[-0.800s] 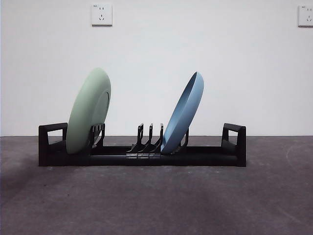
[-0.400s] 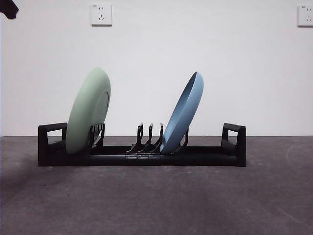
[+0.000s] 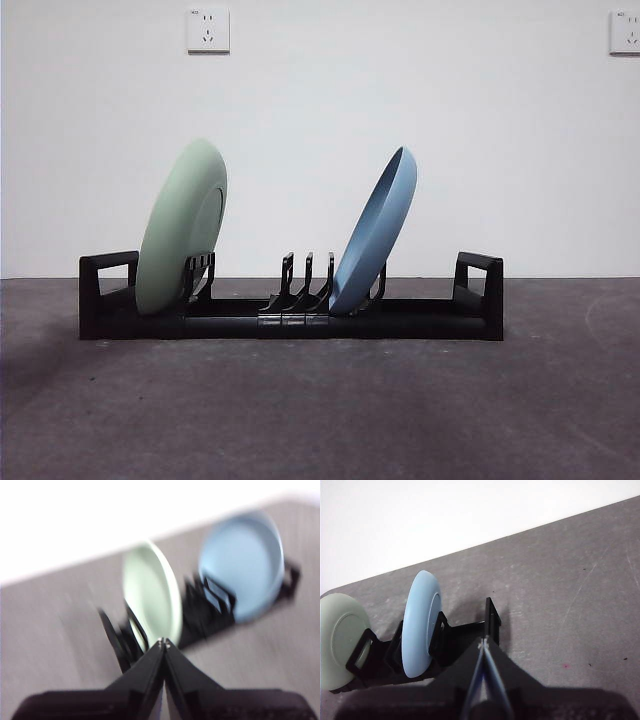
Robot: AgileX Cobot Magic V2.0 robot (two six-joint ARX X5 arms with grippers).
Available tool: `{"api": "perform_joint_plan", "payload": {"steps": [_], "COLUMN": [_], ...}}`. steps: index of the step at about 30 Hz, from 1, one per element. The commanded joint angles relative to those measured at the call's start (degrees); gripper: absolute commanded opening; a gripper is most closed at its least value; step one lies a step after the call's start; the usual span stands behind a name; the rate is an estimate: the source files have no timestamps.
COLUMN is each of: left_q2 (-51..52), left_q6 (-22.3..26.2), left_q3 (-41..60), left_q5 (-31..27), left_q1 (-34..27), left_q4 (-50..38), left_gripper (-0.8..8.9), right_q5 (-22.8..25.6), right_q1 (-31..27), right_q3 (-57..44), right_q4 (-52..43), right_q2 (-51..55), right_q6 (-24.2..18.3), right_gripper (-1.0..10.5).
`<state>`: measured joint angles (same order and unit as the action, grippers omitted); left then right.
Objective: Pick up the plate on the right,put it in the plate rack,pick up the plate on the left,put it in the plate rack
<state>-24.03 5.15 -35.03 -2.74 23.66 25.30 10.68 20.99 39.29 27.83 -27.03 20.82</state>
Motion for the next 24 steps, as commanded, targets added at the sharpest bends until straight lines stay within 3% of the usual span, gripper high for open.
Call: {"api": "perform_joint_plan", "payload": {"steps": [1,5,11,24], "left_q2": [4.9,12.6,20.8,23.9], "left_q6": [0.6,0.7,0.6,0.6], "left_q3": [5.2,12.7,21.4,33.5], "left_q5": [3.9,7.6,7.7,7.4], "left_q1": [-6.0,-14.0,-21.7,-24.5], "left_q4": [-4.9,-12.5,-15.0,-18.3], "left_gripper": [-0.03,-0.03,-0.03,-0.03], "right_q5": [0.2,0.2,0.2,0.2], "right_q1": [0.1,0.0,0.1,0.0], "right_q3": [-0.4,-0.4,-0.4,-0.4], "right_q4": [-0.3,-0.3,-0.3,-0.3], "right_q2": [0.0,0.0,0.0,0.0], "right_q6": [0.5,0.5,0.5,0.5], "right_gripper": [0.0,0.0,0.0,0.0]}}
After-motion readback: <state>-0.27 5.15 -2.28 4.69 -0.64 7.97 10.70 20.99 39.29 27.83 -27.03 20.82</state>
